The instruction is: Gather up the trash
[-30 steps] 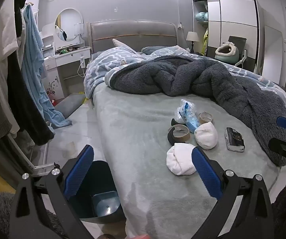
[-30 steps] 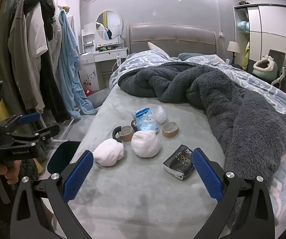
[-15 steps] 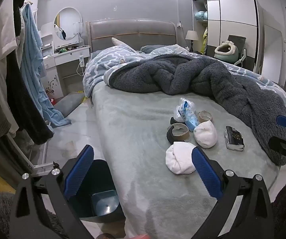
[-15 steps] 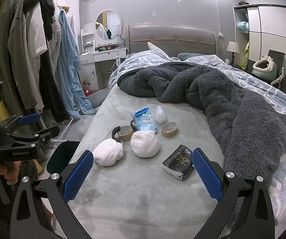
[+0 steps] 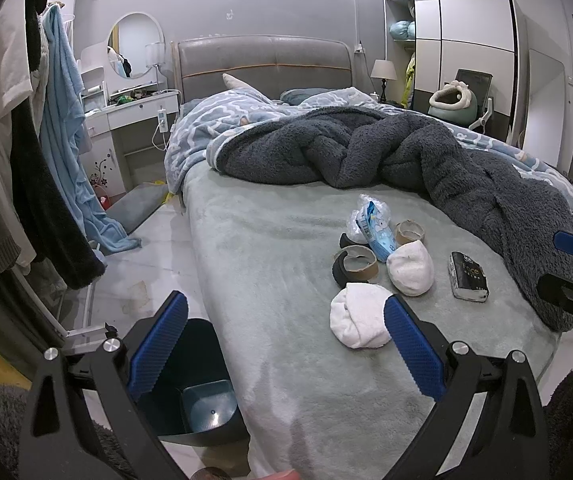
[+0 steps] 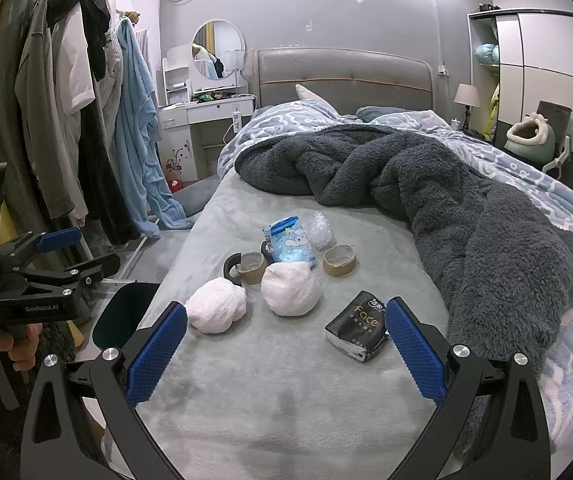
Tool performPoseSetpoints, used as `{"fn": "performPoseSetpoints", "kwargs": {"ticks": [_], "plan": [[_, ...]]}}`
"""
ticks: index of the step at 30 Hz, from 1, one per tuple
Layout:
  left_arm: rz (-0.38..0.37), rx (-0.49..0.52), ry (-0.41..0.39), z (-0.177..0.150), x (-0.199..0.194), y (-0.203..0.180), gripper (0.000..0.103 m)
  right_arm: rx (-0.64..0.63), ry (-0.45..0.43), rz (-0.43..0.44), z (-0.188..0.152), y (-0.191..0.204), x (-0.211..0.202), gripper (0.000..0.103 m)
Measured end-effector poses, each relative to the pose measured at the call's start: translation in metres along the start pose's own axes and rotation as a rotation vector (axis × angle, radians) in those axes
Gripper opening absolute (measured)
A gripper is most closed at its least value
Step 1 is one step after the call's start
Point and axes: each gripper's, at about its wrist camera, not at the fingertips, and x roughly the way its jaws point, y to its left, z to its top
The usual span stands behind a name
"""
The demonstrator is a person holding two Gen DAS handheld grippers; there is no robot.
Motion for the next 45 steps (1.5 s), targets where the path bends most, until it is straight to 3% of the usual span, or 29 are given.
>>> {"fn": "performPoseSetpoints", "kwargs": {"ticks": [45], "plan": [[-0.005, 0.000, 0.009, -0.003, 0.003, 0.005, 0.100, -0.006, -0.001, -0.002, 0.000, 0.000, -0.001, 0.100]]}}
